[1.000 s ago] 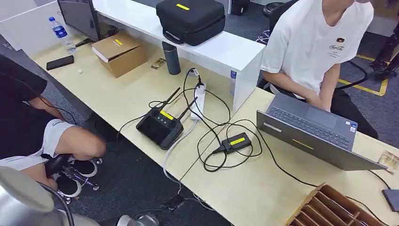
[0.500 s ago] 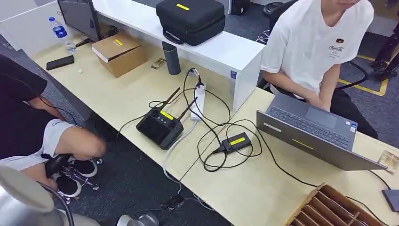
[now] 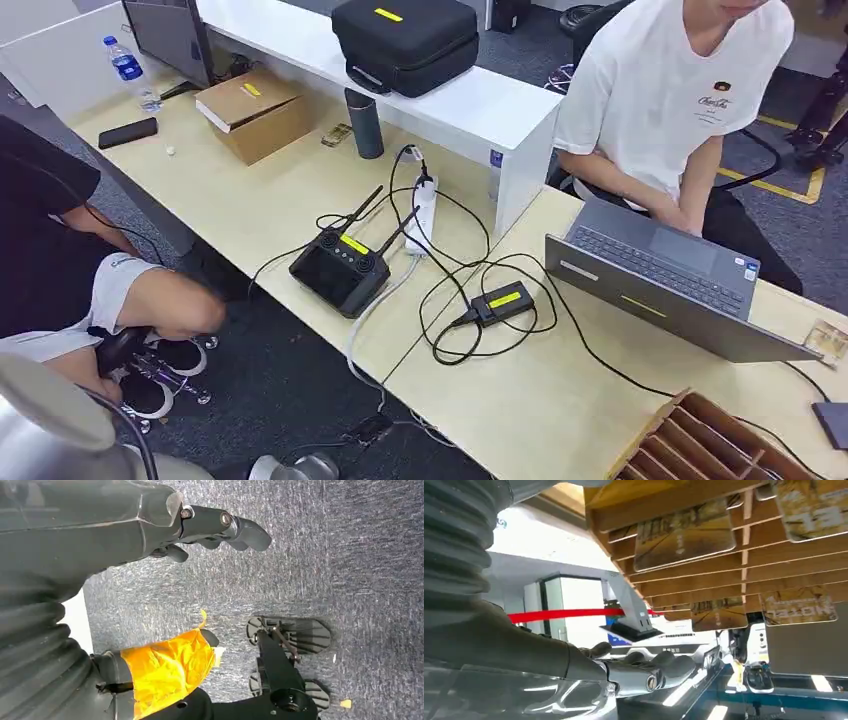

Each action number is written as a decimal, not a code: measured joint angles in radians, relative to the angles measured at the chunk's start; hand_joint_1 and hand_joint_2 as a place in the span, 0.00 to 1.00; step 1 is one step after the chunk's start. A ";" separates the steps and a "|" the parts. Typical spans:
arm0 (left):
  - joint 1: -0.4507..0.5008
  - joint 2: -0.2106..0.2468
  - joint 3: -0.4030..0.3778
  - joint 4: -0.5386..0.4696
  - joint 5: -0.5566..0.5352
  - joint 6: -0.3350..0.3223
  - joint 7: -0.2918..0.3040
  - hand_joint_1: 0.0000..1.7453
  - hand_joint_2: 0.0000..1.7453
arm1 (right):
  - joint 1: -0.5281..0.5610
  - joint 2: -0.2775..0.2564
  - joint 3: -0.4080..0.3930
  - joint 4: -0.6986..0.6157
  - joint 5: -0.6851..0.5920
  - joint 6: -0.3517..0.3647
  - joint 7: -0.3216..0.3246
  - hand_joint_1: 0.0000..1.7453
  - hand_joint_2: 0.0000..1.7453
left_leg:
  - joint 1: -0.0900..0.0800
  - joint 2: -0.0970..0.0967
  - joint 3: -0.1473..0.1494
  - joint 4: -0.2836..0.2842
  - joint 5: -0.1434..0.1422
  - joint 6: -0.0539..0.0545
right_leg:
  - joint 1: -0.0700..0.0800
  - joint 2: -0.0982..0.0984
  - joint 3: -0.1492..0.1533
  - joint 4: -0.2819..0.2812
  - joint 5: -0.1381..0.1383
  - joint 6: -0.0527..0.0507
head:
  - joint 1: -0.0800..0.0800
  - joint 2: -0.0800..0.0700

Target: Pass the card to the sensor for recognition and then transmit it.

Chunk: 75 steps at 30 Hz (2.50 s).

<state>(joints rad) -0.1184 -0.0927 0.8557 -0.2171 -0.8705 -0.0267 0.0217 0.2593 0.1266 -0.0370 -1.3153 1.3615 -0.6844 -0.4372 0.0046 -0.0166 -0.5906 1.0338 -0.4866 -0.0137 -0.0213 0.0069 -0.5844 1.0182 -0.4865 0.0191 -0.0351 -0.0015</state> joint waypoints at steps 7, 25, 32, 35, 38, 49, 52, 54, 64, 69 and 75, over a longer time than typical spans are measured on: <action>-0.007 -0.004 0.000 0.000 -0.003 -0.001 0.005 0.00 1.00 | -0.014 0.016 0.021 0.026 -0.001 0.000 -0.002 0.00 1.00 | 0.000 0.000 0.000 0.000 0.000 0.000 | 0.000 0.000 0.000 0.000 0.000 0.000 | 0.000 0.000; -0.013 -0.007 0.000 0.000 -0.021 -0.009 0.011 0.00 1.00 | -0.078 0.021 0.031 0.094 0.000 0.000 0.032 0.00 1.00 | 0.000 0.000 0.000 0.000 0.000 0.000 | 0.000 0.000 0.000 0.000 0.000 0.000 | 0.000 0.000; -0.015 -0.008 0.000 0.000 -0.023 -0.010 0.014 0.00 1.00 | -0.098 0.021 0.031 0.109 -0.001 0.000 0.034 0.00 1.00 | 0.000 0.000 0.000 0.000 0.000 0.000 | 0.000 0.000 0.000 0.000 0.000 0.000 | 0.000 0.000; -0.016 -0.008 0.000 0.000 -0.024 -0.010 0.018 0.00 1.00 | -0.105 0.021 0.031 0.113 -0.003 0.000 0.034 0.99 1.00 | 0.000 0.000 0.000 0.000 0.000 0.000 | 0.000 0.000 0.000 0.000 0.000 0.000 | 0.000 0.000; -0.017 -0.008 0.000 0.000 -0.024 -0.010 0.019 0.00 1.00 | -0.107 0.021 0.031 0.116 -0.016 0.000 0.028 1.00 1.00 | 0.000 0.000 0.000 0.000 0.000 0.000 | 0.000 0.000 0.000 0.000 0.000 0.000 | 0.000 0.000; -0.018 -0.008 0.000 0.000 -0.024 -0.010 0.020 0.00 1.00 | -0.108 0.021 0.030 0.123 -0.035 0.000 0.010 1.00 1.00 | 0.000 0.000 0.000 0.000 0.000 0.000 | 0.000 0.000 0.000 0.000 0.000 0.000 | 0.000 0.000; -0.018 -0.008 0.000 0.000 -0.025 -0.010 0.020 0.00 1.00 | -0.108 0.022 0.030 0.124 -0.035 0.000 0.010 1.00 1.00 | 0.000 0.000 0.000 0.000 0.000 0.000 | 0.000 0.000 0.000 0.000 0.000 0.000 | 0.000 0.000; -0.018 -0.008 0.000 0.000 -0.025 -0.010 0.020 0.00 1.00 | -0.111 0.022 0.030 0.124 -0.036 0.000 0.010 1.00 1.00 | 0.000 0.000 0.000 0.000 0.000 0.000 | 0.000 0.000 0.000 0.000 0.000 0.000 | 0.000 0.000; -0.019 -0.009 0.000 0.000 -0.028 -0.010 0.021 0.00 1.00 | -0.113 0.022 0.030 0.127 -0.039 0.000 0.003 1.00 1.00 | 0.000 0.000 0.000 0.000 0.000 0.000 | 0.000 0.000 0.000 0.000 0.000 0.000 | 0.000 0.000; -0.022 -0.009 0.000 0.000 -0.047 0.034 0.022 0.00 1.00 | -0.113 0.024 0.027 0.128 -0.039 0.000 -0.003 1.00 1.00 | 0.000 0.000 0.000 0.000 0.000 0.000 | 0.000 0.000 0.000 0.000 0.000 0.000 | 0.000 0.000; -0.024 -0.008 0.000 0.000 -0.050 0.036 0.030 0.00 1.00 | -0.113 0.032 0.018 0.128 -0.047 0.000 -0.024 1.00 1.00 | 0.000 0.000 0.000 0.000 0.000 0.000 | 0.000 0.000 0.000 0.000 0.000 0.000 | 0.000 0.000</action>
<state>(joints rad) -0.1428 -0.1003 0.8557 -0.2171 -0.9201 0.0092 0.0519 0.1462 0.1583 -0.0194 -1.1872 1.3146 -0.6844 -0.4616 0.0046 -0.0165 -0.5903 1.0338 -0.4865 -0.0137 -0.0213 0.0070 -0.5843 1.0183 -0.4868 0.0187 -0.0351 -0.0015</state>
